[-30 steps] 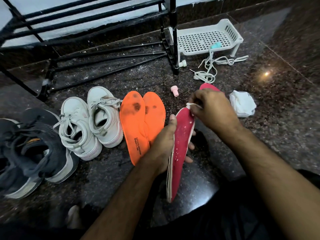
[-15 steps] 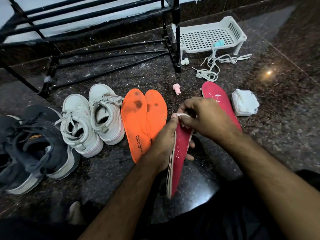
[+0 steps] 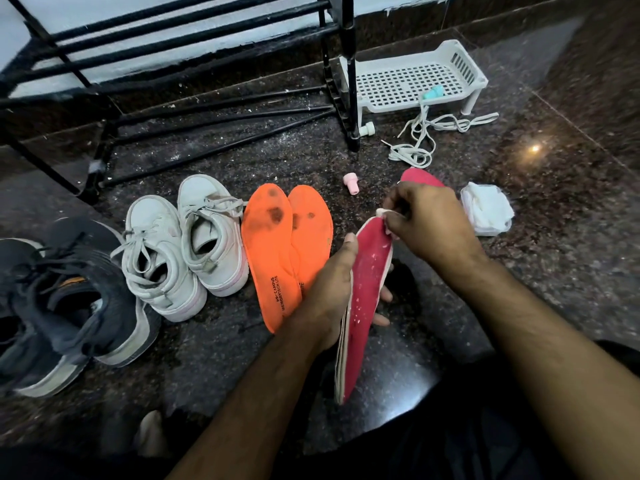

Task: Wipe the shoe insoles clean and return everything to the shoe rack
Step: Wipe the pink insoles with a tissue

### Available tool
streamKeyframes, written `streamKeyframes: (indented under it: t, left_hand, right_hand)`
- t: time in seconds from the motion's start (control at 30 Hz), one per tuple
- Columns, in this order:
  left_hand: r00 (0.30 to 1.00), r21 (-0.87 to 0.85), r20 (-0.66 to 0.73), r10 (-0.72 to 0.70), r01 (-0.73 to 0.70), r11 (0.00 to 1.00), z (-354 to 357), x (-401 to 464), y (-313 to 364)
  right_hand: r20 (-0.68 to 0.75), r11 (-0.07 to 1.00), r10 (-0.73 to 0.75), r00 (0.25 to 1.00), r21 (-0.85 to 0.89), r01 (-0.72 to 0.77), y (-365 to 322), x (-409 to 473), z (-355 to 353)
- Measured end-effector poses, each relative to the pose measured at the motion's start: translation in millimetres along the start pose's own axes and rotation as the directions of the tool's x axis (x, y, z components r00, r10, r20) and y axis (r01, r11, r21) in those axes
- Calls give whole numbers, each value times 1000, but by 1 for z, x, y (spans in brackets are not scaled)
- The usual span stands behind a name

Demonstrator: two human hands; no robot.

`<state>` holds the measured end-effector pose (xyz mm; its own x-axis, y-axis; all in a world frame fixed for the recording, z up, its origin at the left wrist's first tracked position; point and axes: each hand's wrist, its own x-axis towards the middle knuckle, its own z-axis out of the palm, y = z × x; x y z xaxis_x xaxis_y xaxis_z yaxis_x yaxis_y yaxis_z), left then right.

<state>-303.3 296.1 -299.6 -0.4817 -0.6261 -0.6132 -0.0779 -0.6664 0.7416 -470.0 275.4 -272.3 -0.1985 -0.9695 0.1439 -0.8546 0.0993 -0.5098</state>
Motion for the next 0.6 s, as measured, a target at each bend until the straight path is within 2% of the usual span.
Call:
streamKeyframes:
  t: [0.13,0.2,0.27,0.37,0.53,0.6]
  left_hand:
    - [999,-41,-36,11,-12,999,0,3,2]
    - [1000,-51,-24,14,-16,999,1,3,3]
    - [1000,-56,-13,4,-5,998,0,2,4]
    - [999,-61,-36,-13,10,998,-2,1,4]
    - [999,-30,-42,10,-12,999,0,2,3]
    - [999,-19,-36,2,-2,1000,1,0,4]
  right_hand:
    - [148,977,-122,981,193,92,-21,-18,-3]
    - [194,980,-149,970,162,118,-24,-23,5]
    - [194,988,-110,975,128,86,-17,-17,10]
    - [117,997,-25,993,77,16,-9,-5,7]
    - [198,980,-183,963,119,161,-27,-21,7]
    - [156,985,-152,976,107,136,-22,-19,10]
